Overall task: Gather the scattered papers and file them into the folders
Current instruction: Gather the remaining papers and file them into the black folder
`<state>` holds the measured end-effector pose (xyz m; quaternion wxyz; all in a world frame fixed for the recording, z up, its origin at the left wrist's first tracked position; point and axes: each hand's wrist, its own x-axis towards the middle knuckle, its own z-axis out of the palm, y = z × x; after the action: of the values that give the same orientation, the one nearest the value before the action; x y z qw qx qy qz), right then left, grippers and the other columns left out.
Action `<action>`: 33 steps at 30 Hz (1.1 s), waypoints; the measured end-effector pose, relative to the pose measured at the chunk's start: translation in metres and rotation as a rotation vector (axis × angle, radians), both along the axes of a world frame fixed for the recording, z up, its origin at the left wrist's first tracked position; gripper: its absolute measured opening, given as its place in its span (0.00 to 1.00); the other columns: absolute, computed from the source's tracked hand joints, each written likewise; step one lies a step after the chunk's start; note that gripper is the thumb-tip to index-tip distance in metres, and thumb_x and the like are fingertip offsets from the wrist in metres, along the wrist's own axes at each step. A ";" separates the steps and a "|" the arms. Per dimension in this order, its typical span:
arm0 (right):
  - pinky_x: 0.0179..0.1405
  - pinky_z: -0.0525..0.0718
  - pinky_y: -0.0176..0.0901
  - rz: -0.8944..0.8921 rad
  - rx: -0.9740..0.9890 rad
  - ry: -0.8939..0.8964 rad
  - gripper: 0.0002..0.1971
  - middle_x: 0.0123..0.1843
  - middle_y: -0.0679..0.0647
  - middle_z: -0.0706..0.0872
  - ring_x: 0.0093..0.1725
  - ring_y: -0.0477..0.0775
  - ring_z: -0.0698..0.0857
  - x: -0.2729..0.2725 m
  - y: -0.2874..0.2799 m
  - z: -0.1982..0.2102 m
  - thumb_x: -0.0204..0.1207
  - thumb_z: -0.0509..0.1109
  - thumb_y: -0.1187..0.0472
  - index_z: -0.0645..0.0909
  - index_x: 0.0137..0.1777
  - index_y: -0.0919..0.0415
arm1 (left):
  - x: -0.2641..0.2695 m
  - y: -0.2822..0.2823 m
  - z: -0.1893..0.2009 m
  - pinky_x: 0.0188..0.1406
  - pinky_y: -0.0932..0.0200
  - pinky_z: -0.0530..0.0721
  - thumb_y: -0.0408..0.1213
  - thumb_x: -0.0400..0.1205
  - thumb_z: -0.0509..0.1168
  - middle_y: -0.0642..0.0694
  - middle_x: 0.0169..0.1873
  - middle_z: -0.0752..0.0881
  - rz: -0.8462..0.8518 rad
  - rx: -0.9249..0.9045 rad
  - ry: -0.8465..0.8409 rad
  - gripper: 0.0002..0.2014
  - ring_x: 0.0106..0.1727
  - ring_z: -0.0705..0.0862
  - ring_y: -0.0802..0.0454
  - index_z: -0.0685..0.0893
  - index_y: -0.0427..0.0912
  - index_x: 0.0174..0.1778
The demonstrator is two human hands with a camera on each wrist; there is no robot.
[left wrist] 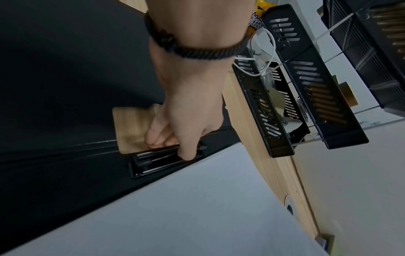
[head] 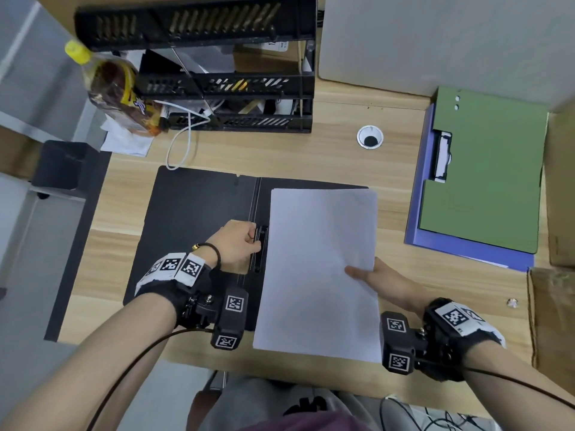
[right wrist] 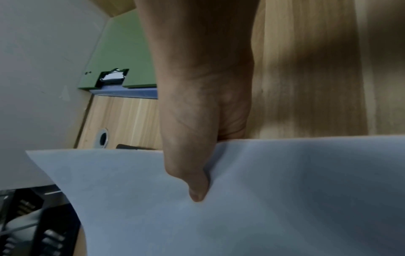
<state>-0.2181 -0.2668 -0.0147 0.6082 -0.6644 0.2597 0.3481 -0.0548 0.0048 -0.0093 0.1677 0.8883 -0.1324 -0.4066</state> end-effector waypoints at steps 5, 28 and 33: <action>0.65 0.83 0.43 0.030 -0.020 -0.048 0.14 0.64 0.44 0.87 0.61 0.44 0.87 0.010 0.007 0.009 0.85 0.65 0.57 0.76 0.69 0.46 | 0.001 0.003 -0.001 0.48 0.48 0.86 0.40 0.79 0.66 0.39 0.40 0.89 0.039 -0.032 0.047 0.13 0.43 0.87 0.38 0.79 0.31 0.45; 0.63 0.81 0.44 0.029 -0.162 -0.096 0.15 0.62 0.53 0.88 0.59 0.54 0.87 0.035 0.031 0.020 0.86 0.62 0.60 0.79 0.71 0.58 | 0.003 0.001 -0.002 0.48 0.43 0.89 0.42 0.75 0.69 0.38 0.37 0.89 0.073 -0.032 0.076 0.10 0.37 0.91 0.44 0.75 0.40 0.37; 0.65 0.82 0.47 0.034 -0.158 -0.095 0.16 0.62 0.54 0.88 0.60 0.56 0.87 0.035 0.030 0.021 0.86 0.62 0.60 0.78 0.71 0.58 | 0.002 0.002 -0.003 0.48 0.44 0.89 0.40 0.76 0.69 0.41 0.33 0.88 0.120 -0.071 0.081 0.10 0.34 0.91 0.45 0.74 0.42 0.35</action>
<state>-0.1829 -0.2364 0.0068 0.5593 -0.7306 0.2458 0.3049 -0.0530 0.0065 -0.0123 0.2285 0.8709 -0.0866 -0.4264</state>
